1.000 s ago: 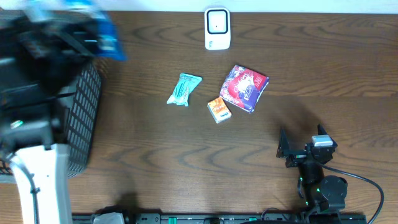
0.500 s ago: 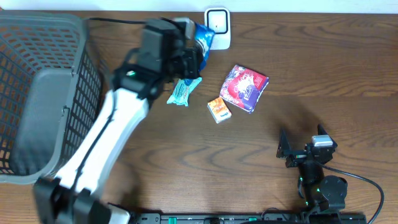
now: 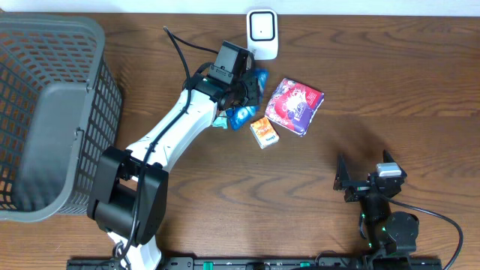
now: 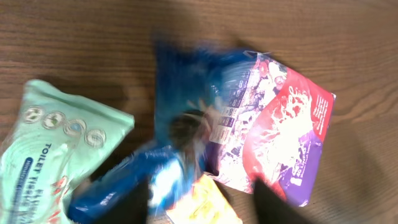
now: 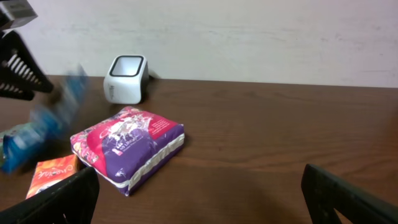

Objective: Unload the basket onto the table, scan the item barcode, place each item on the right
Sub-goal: 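Carry the blue Oreo pack out and drop it beside the other items, then pull the left gripper back and extend the right gripper toward the items, then close the right gripper on the pink-purple package and lift it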

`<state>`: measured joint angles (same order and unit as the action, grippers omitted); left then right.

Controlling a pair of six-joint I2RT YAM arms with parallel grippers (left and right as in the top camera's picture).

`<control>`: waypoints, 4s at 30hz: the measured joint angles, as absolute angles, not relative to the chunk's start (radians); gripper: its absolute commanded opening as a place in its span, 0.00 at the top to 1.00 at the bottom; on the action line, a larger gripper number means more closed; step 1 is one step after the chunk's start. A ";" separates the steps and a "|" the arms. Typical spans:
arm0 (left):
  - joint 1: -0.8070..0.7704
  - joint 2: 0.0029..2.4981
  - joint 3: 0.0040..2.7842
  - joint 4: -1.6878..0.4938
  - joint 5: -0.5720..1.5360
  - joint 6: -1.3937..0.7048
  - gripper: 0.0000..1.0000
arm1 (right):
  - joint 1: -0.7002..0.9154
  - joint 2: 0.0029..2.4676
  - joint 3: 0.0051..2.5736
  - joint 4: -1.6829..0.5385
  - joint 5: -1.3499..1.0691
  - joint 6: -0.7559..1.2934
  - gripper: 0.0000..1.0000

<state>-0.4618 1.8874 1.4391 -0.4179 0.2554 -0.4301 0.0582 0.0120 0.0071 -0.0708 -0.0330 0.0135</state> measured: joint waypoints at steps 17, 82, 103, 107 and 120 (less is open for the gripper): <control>-0.355 1.594 1.439 -0.554 0.247 -0.426 0.10 | 0.058 0.012 0.007 -0.071 -0.033 0.014 0.01; -0.152 1.346 1.449 -1.074 0.199 -0.388 0.02 | 0.040 1.085 0.881 -0.388 -0.658 0.194 0.01; -0.152 1.346 1.449 -1.074 0.199 -0.388 0.02 | 0.039 1.428 0.924 -0.427 -0.514 0.479 0.01; -0.152 1.346 1.449 -1.074 0.199 -0.388 0.02 | 0.046 1.443 0.924 -0.387 -0.459 0.514 0.01; -0.152 1.346 1.449 -1.074 0.199 -0.388 0.02 | 0.102 1.449 0.924 -0.351 -0.432 0.538 0.01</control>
